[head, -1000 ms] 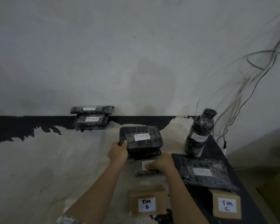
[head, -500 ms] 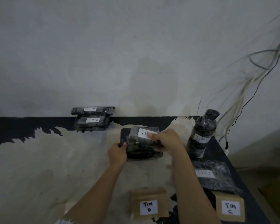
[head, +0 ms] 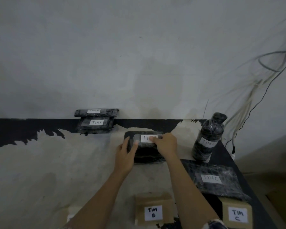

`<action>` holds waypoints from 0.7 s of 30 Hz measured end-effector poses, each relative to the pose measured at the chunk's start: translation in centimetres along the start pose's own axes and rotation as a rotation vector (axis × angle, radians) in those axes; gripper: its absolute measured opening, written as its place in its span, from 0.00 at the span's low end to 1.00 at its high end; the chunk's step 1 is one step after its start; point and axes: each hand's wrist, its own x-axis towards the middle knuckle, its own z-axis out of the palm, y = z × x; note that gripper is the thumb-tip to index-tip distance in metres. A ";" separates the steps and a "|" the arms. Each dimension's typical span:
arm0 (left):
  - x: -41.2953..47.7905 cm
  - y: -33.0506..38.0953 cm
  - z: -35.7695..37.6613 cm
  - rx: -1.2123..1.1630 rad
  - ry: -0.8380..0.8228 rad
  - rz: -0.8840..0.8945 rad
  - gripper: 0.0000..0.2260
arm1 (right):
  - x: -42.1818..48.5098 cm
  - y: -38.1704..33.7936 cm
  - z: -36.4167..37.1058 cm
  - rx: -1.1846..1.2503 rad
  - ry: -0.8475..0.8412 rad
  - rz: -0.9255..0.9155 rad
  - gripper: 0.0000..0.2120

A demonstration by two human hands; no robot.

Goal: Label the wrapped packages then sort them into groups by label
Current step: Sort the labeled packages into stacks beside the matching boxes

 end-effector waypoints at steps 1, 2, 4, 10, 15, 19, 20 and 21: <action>-0.1 -0.1 0.1 -0.001 -0.032 0.009 0.28 | -0.2 0.0 0.1 0.002 0.019 -0.015 0.19; -0.2 -0.1 0.1 0.001 -0.062 0.017 0.30 | -0.3 0.0 0.2 0.013 0.035 -0.033 0.18; -0.5 -0.2 0.2 0.055 -0.078 0.037 0.35 | -0.7 0.1 0.5 0.090 0.055 -0.049 0.17; -2.0 -0.2 0.0 0.561 0.049 0.499 0.38 | -3.9 2.9 1.3 0.111 0.226 -0.358 0.21; -2.5 -1.1 0.0 0.869 -0.063 0.613 0.37 | -5.0 5.6 2.4 -0.342 0.003 -0.378 0.47; -1.8 -1.9 0.3 1.005 -0.103 0.423 0.42 | -4.1 6.5 2.9 -0.315 -0.137 -0.297 0.52; -1.7 -2.0 0.4 1.012 -0.092 0.389 0.42 | -3.8 6.4 3.0 -0.265 -0.155 -0.293 0.52; -1.5 -1.9 0.5 0.998 -0.093 0.361 0.42 | -3.6 6.3 3.0 -0.242 -0.157 -0.282 0.52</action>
